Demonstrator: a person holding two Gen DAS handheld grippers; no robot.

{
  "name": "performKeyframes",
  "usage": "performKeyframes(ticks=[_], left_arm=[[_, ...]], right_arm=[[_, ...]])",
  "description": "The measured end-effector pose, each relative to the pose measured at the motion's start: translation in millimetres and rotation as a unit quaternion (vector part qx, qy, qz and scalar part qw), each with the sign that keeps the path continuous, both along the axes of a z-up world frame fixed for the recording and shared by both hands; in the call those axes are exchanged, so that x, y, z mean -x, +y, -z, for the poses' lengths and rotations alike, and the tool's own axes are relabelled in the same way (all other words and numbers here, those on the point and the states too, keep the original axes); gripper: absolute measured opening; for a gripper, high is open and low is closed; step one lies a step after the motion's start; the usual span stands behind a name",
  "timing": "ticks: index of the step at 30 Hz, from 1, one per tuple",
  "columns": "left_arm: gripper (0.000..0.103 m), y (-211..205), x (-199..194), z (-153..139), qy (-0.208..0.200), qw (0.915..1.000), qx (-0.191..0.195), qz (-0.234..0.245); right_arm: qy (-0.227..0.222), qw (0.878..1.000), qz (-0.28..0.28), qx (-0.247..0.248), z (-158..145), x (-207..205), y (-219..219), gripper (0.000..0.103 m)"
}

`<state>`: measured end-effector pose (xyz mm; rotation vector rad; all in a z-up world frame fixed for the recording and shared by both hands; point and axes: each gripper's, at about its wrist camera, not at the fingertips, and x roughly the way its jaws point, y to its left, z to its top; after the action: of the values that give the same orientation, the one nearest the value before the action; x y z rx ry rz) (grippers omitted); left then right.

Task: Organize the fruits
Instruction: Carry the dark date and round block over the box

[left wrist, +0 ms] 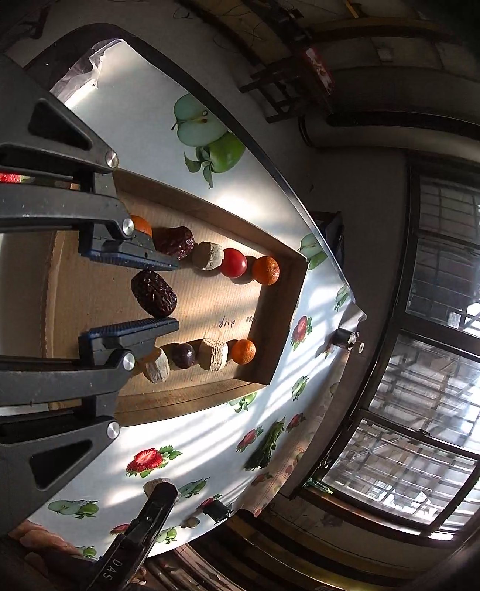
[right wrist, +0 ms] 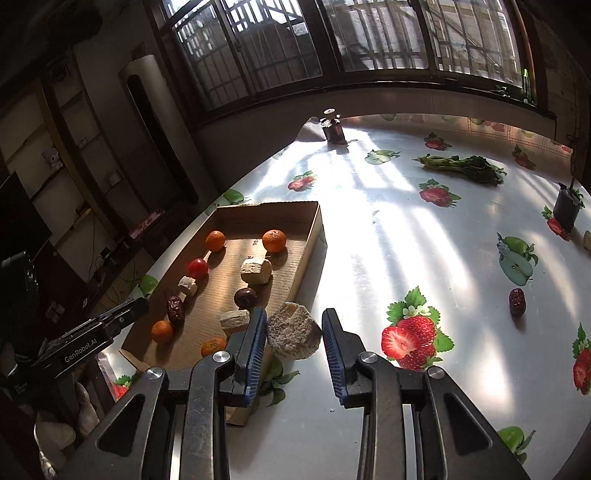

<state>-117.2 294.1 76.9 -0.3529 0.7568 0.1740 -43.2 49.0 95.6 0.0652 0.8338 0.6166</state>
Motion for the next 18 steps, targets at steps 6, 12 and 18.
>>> performKeyframes(ticks=[6, 12, 18], left_arm=[[0.025, 7, -14, 5, 0.013, 0.9999, 0.000, -0.001], [0.025, 4, -30, 3, 0.021, 0.9997, -0.002, 0.008], [0.025, -1, -41, 21, 0.049, 0.9986, 0.014, 0.011]], right_arm=[[0.015, 0.999, -0.029, 0.007, 10, -3, 37, 0.034], [0.025, 0.998, -0.048, 0.013, 9, -32, 71, 0.034], [0.050, 0.995, -0.086, 0.027, 13, -82, 120, 0.034]])
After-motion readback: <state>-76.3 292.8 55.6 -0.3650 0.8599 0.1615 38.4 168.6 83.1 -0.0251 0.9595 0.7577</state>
